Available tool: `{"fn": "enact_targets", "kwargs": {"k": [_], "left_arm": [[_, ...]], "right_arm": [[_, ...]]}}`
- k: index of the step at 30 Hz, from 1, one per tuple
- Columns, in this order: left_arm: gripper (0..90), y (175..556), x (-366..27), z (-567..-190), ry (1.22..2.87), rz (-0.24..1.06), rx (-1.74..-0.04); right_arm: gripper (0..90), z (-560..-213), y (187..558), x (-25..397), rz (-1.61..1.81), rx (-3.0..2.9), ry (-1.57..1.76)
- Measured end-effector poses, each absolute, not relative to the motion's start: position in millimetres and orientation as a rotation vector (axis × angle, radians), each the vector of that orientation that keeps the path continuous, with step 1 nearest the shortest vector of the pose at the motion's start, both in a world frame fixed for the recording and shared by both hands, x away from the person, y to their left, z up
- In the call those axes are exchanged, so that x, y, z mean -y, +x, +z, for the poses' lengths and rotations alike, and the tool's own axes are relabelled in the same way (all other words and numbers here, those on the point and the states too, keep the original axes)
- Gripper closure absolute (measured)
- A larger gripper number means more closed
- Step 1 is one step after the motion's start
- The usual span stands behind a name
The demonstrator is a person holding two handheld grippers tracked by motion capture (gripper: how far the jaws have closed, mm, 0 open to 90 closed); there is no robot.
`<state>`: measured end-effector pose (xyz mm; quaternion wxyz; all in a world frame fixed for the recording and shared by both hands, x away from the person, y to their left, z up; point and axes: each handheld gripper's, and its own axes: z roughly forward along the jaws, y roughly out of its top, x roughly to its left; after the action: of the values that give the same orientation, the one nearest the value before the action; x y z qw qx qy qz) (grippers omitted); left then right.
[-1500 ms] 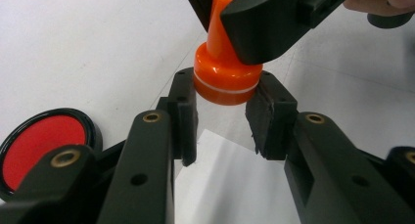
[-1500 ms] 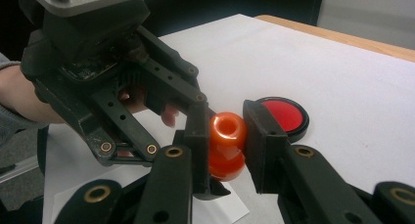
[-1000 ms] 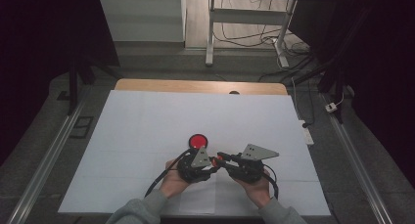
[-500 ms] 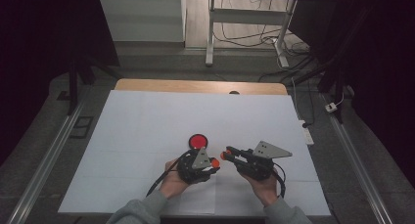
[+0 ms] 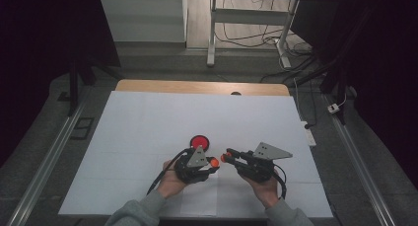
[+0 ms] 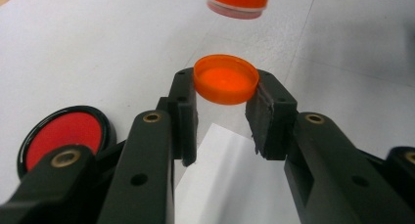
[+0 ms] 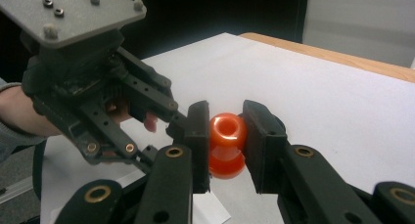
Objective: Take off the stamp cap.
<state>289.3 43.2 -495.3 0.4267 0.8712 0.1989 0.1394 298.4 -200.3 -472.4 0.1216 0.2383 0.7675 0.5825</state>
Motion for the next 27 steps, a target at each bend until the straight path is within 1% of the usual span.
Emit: {"fn": "enact_targets", "kwargs": {"k": [27], "left_arm": [[65.2,292,-67,-488,2.152,0.351,-0.533]], "right_arm": [[72.6,-473,300,202,1.691,-2.239,0.698]]}}
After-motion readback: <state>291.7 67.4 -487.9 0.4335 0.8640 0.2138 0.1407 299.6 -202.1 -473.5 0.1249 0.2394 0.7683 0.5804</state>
